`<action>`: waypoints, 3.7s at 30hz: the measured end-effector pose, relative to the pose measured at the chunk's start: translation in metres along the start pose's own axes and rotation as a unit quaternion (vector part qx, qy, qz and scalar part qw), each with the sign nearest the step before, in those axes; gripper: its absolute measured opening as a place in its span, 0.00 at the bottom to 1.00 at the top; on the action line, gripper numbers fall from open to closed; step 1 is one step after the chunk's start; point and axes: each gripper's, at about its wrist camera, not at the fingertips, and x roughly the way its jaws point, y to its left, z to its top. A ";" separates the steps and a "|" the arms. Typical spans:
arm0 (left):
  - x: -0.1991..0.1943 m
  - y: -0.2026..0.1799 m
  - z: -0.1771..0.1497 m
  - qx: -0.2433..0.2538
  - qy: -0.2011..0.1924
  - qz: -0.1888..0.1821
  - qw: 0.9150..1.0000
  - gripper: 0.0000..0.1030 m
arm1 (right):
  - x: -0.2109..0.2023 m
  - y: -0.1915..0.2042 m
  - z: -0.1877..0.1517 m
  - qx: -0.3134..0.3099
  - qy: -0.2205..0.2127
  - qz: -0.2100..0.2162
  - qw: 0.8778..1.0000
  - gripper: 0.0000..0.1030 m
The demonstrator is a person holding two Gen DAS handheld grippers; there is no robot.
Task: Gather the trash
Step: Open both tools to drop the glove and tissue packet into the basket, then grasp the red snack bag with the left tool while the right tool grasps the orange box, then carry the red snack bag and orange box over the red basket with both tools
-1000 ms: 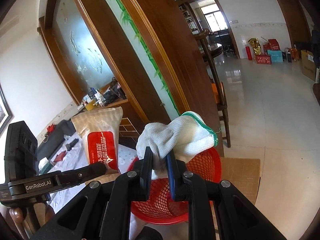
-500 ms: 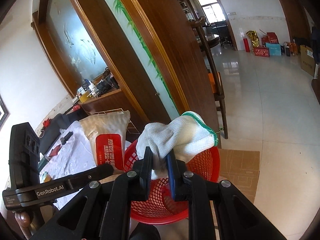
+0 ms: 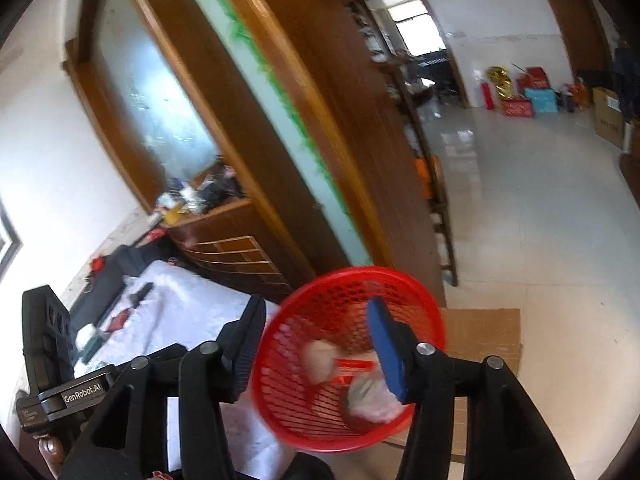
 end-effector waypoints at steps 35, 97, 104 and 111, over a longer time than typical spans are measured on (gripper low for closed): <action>-0.273 0.320 -0.108 -0.301 -0.166 0.288 0.894 0.80 | 0.152 0.398 -0.160 -0.186 0.240 0.328 0.895 0.90; -0.179 0.169 -0.086 -0.167 -0.119 0.206 0.957 0.29 | 0.051 0.245 -0.117 -0.138 0.164 0.313 0.925 0.20; -0.178 0.138 -0.080 -0.132 -0.129 0.210 0.960 0.29 | 0.029 0.211 -0.099 -0.121 0.141 0.300 0.936 0.20; -0.181 0.105 -0.076 -0.089 -0.138 0.214 0.963 0.29 | 0.002 0.189 -0.084 -0.111 0.103 0.285 0.946 0.20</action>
